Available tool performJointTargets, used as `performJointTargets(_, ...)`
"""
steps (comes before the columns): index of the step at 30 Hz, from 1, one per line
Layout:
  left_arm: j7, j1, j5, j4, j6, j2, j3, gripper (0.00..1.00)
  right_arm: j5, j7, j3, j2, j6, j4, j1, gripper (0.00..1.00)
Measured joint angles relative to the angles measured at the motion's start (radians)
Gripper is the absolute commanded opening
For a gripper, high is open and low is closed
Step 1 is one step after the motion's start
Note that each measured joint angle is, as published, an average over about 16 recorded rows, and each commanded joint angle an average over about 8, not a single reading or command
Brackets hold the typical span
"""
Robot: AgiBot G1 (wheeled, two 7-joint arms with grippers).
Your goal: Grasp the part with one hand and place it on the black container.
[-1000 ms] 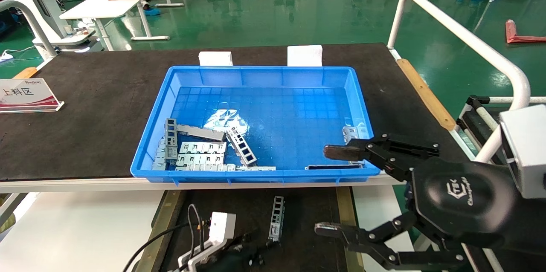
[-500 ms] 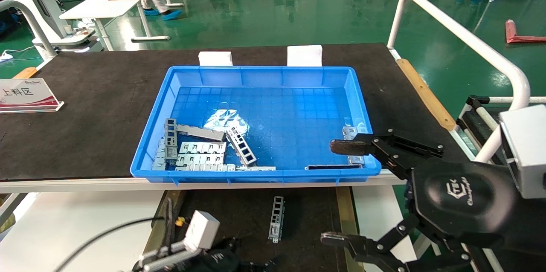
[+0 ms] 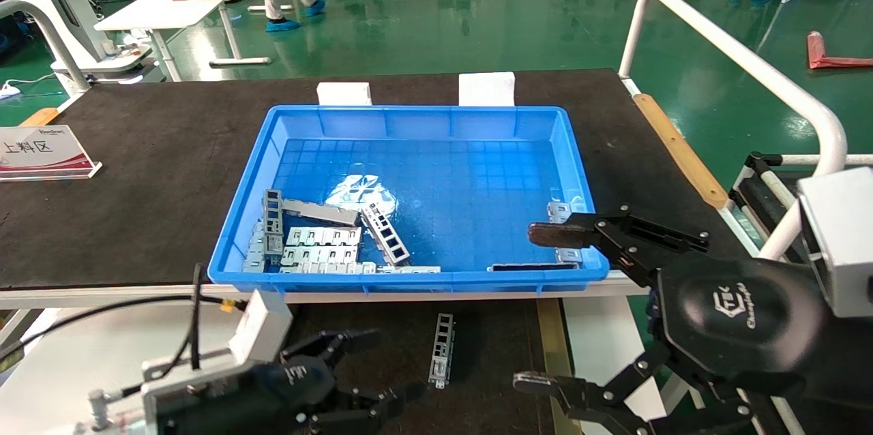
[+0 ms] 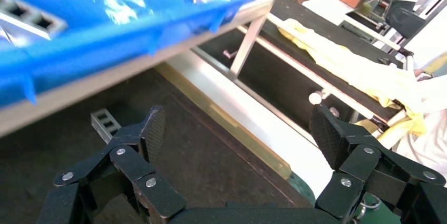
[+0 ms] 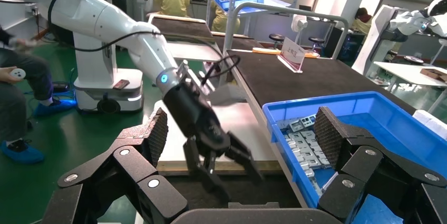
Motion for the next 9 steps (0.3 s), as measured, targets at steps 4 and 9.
performJointTargets(4,0.001,-0.012,-0.007,0.0,0.026,-0.014,-0.009,1.0,0.0,0.0,0.0,0.0,0.0,0.0,0.0,1.0)
performJointTargets(9,0.001,-0.02,-0.012,0.0,0.041,-0.023,-0.014,1.0,0.0,0.0,0.0,0.0,0.0,0.0,0.0,1.0)
